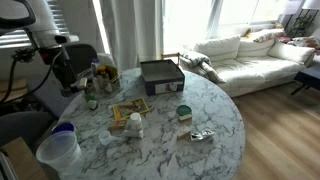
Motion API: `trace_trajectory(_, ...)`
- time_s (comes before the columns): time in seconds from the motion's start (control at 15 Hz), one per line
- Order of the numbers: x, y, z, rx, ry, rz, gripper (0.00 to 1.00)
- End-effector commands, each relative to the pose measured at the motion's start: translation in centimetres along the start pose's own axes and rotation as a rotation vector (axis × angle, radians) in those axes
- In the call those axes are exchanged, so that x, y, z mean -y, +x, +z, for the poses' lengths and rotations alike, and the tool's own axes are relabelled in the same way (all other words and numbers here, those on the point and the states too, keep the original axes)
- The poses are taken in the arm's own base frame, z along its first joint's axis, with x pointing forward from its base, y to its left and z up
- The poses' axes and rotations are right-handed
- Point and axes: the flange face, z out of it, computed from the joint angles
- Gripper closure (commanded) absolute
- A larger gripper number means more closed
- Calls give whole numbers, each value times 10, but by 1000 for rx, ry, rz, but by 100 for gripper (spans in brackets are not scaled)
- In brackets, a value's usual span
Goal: Move the wooden block and the green bottle to the left
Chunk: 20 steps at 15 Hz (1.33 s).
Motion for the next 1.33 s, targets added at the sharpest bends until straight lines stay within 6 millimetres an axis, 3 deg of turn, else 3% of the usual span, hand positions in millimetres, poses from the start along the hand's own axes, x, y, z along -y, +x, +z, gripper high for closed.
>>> trace_trajectory(0.0,0,0,0,1,0,0,0)
trace_trajectory(0.47,7,1,1,13,9,22,0)
trace_trajectory(0.8,34,15,8,49,1,306,0)
trace_trajectory(1.27,54,40,8,101,78,674,0)
